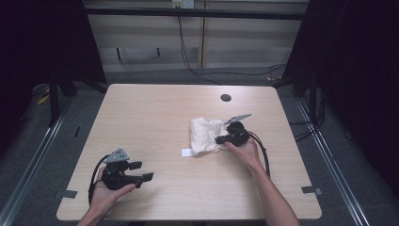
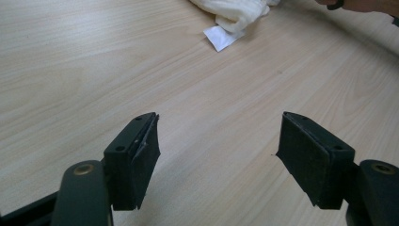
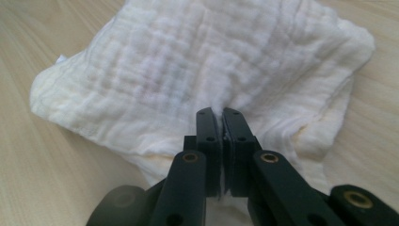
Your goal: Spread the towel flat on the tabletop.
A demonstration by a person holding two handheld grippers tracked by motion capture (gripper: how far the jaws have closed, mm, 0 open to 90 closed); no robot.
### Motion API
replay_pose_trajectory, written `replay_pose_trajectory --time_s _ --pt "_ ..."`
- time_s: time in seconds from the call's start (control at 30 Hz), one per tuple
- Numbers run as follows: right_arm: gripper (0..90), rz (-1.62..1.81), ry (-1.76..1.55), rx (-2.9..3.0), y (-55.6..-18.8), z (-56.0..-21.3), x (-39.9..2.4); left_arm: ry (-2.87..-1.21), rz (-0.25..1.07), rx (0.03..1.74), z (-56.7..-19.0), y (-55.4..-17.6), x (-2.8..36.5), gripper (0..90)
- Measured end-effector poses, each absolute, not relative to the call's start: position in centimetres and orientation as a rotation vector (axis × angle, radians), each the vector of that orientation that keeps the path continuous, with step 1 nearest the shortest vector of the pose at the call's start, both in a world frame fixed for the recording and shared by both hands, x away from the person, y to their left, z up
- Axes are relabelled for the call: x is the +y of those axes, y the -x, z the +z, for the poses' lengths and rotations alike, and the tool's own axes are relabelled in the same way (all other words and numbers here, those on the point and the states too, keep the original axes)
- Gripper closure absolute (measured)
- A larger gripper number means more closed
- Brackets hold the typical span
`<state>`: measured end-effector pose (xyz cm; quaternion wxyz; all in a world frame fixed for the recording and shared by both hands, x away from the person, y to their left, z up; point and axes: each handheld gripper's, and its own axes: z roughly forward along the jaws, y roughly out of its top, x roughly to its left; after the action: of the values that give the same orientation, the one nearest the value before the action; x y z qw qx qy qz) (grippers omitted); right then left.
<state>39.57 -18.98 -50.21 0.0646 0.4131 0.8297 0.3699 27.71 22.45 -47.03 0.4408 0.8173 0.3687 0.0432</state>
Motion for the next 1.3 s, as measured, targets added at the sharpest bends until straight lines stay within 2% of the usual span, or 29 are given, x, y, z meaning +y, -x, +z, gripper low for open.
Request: replay_pose_trajectory --time_s 0.13,0.33,0.47,0.53,0.63,0.73,0.9,0.93,0.97,1.0,1.07,1.23,1.3 --pt "86.9 1.12 -1.238 2.507 -38.9 -50.2 -18.4 -2.033 0.106 0.912 -47.1 -27.7 22.4 29.8" --pt "87.0 1.153 -1.186 2.549 -37.6 -50.2 -17.5 -2.027 0.084 0.907 -47.1 -28.1 22.0 36.3" --pt "86.9 1.18 -1.138 2.584 -36.3 -50.3 -16.3 -2.033 0.06 0.868 -47.0 -28.3 21.3 54.0" --pt "86.9 1.197 -1.13 2.588 -36.0 -50.4 -16.0 -2.03 0.063 0.851 -46.8 -28.5 20.8 55.6" --pt "86.9 1.195 -1.085 2.615 -34.9 -50.3 -15.3 -2.02 0.033 0.813 -46.3 -28.8 19.9 64.8" --pt "86.8 1.195 -1.042 2.654 -34.0 -50.2 -14.6 -2.033 0.045 0.76 -45.5 -29.2 18.6 69.1" --pt "86.1 1.192 -0.978 2.688 -32.9 -50.0 -13.5 -2.056 0.029 0.725 -45.1 -30.1 16.7 69.1" --pt "82.3 1.177 -0.936 2.705 -32.4 -49.9 -13.1 -2.061 0.018 0.728 -45.2 -30.4 16.2 64.7" --pt "82.3 1.177 -0.936 2.705 -32.4 -49.9 -13.1 -2.07 0.011 0.733 -45.2 -30.7 15.6 64.7" --pt "71.8 1.194 -0.949 2.68 -32.1 -49.4 -13.2 -2.085 -0.015 0.719 -45.5 -31.2 14.6 62.7" --pt "68.8 1.217 -0.969 2.657 -32.0 -49.0 -13.5 -2.092 -0.013 0.718 -45.7 -31.4 14.2 63.6" --pt "68.8 1.27 -1.011 2.574 -31.3 -47.0 -16.3 -2.149 -0.016 0.72 -47.5 -32.2 13.5 71.1" --pt "68.8 1.256 -1.032 2.551 -30.6 -46.9 -17.2 -2.17 -0.019 0.745 -48.2 -32.2 13.6 70.6"
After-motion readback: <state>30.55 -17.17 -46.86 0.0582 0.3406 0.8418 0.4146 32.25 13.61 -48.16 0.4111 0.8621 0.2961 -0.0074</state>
